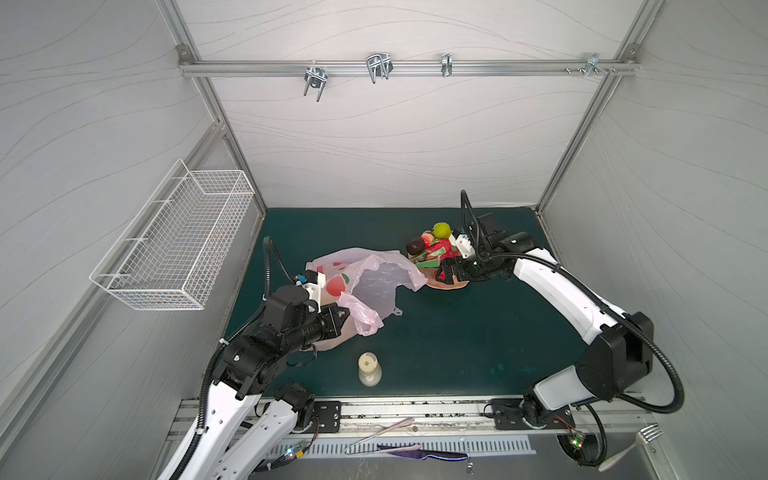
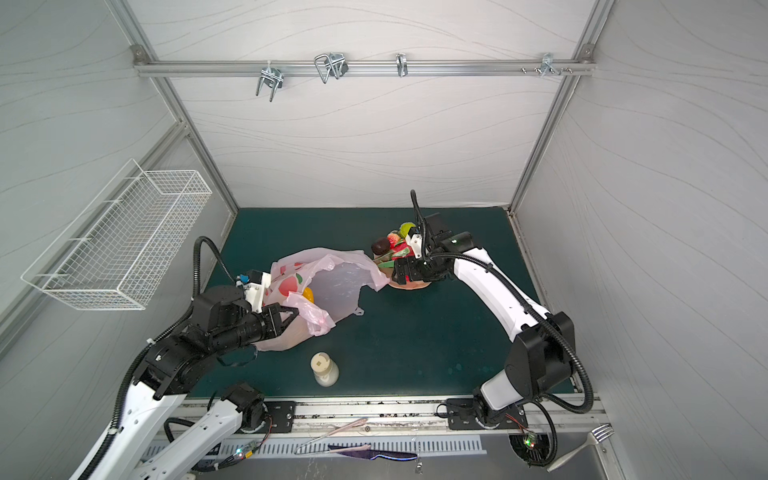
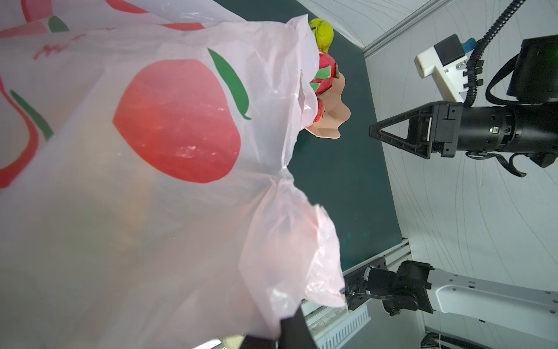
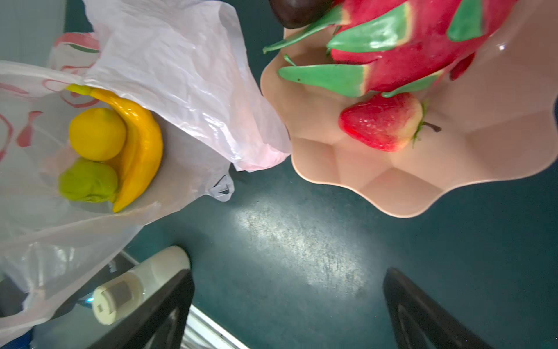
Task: Place the fruits into the plastic bag
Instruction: 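Withdraw the right gripper from the bag back over the fruit bowl, then lower the right gripper onto the red strawberry in the bowl and grasp it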
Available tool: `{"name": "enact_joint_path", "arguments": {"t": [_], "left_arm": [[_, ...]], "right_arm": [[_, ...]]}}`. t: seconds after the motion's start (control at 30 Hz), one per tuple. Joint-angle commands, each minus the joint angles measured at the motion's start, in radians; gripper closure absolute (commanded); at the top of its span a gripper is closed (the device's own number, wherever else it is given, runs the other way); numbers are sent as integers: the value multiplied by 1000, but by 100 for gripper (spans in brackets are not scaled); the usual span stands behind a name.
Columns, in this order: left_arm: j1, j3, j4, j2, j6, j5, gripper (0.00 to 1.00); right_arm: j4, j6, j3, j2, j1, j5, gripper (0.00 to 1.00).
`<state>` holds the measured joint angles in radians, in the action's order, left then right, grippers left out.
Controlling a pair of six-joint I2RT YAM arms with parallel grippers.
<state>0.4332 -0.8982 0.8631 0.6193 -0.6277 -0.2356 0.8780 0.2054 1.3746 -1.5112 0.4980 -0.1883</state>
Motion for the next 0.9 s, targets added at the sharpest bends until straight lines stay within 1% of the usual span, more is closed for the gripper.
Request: {"name": "enact_joint_path", "arguments": {"t": [0.0,0.1,0.17,0.43,0.67,0.87], "left_arm": [[1,-21,-42,6,16,-7,100],[1,-23,-44,8,15,-7,100],[1,-25,-44,13,16,-10,100],[1,-38,-27,15,20,-6,100],[0,-39,-20,7,14,4,100],[1,-40,-17,7,14,7,100]], "right_arm": [[48,-69,28,-33,-2,119,1],[34,-100,37,-81,-3,183,1],[4,-115,35,-117,-3,202,3],[-117,-167,69,-282,-32,193,8],[-179,-229,113,-386,-42,204,9],[-213,-272,135,-446,-47,209,8]]}}
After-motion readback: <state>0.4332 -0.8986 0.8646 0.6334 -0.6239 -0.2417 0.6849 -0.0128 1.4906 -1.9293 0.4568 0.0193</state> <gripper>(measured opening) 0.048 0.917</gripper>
